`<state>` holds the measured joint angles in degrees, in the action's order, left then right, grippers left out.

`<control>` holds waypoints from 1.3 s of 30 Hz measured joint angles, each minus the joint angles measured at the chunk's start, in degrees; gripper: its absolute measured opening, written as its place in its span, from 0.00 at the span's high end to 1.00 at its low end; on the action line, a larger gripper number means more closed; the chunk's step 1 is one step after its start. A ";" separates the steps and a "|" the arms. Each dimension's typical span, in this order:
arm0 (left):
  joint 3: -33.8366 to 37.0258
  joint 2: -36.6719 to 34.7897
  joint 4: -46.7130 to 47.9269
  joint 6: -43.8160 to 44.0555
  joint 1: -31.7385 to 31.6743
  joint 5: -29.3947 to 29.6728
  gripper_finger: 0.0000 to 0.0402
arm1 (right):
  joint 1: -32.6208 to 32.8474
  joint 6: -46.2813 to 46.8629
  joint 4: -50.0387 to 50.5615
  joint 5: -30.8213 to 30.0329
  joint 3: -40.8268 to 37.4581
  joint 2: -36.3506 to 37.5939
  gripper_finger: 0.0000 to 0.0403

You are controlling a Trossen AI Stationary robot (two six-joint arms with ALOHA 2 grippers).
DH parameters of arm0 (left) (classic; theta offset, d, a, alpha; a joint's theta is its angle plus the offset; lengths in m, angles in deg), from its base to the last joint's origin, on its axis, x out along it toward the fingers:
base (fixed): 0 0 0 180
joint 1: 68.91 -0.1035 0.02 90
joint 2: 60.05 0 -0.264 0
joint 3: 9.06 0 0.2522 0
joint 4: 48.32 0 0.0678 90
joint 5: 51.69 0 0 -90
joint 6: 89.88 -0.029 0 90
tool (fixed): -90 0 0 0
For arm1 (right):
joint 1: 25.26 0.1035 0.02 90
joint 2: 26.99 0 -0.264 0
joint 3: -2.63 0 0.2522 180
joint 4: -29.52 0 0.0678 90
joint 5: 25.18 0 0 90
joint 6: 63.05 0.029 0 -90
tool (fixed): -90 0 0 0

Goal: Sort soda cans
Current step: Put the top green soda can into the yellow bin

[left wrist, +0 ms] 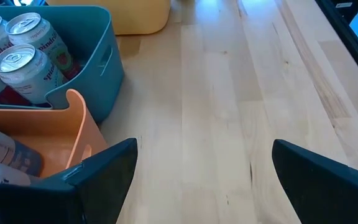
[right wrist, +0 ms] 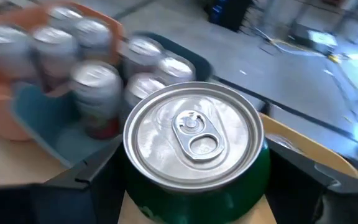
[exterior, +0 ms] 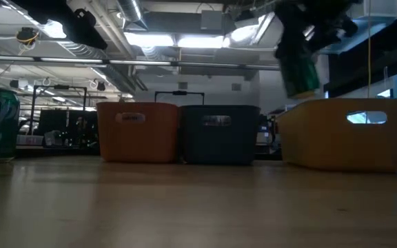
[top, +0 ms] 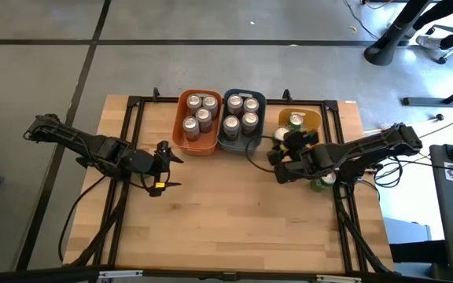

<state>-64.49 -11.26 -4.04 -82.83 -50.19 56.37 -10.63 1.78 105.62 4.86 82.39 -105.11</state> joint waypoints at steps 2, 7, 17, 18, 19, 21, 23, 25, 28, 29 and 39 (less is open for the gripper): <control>0.00 0.00 0.02 0.04 0.00 0.00 0.10 | 0.00 5.83 4.94 0.11 -0.36 -0.02 0.28; 0.00 0.00 0.00 0.02 0.00 0.02 0.10 | -0.34 12.65 4.79 0.50 -6.30 0.21 0.28; 0.02 0.00 -0.93 0.17 0.00 0.42 0.10 | -2.68 23.23 -9.54 0.54 -21.92 0.82 0.28; 0.02 0.00 -1.36 -0.11 -0.01 0.55 0.10 | -3.08 23.20 -11.55 0.27 -23.14 0.83 0.28; 0.02 0.00 -1.71 -0.37 0.00 0.59 0.10 | -3.44 23.22 -13.53 -0.19 -24.31 0.81 0.28; 0.02 -0.02 -2.09 -0.88 -0.01 0.63 0.10 | -4.18 23.19 -17.00 -1.09 -26.34 0.79 0.28; 0.04 0.00 -2.65 -1.05 -0.02 0.61 0.10 | -5.25 22.65 -20.87 -1.55 -28.01 0.79 0.28; 0.04 -0.02 -2.81 -1.05 -0.02 0.62 0.10 | -5.97 20.88 -24.41 -1.55 -29.59 0.69 0.28; 0.07 0.00 -2.69 -1.03 -0.02 0.63 0.10 | -6.90 17.76 -29.47 -2.05 -31.25 0.60 0.28; 0.07 -0.02 -2.71 -0.98 -0.02 0.62 0.10 | -7.07 16.33 -30.98 -2.69 -31.60 0.61 0.27; 0.07 -0.02 -2.63 -0.87 -0.02 0.61 0.10 | -8.66 9.98 -33.29 -1.86 -31.81 0.66 0.07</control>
<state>-64.42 -11.28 -6.67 -83.71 -50.21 56.98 -19.29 11.77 72.33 3.00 50.58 -104.46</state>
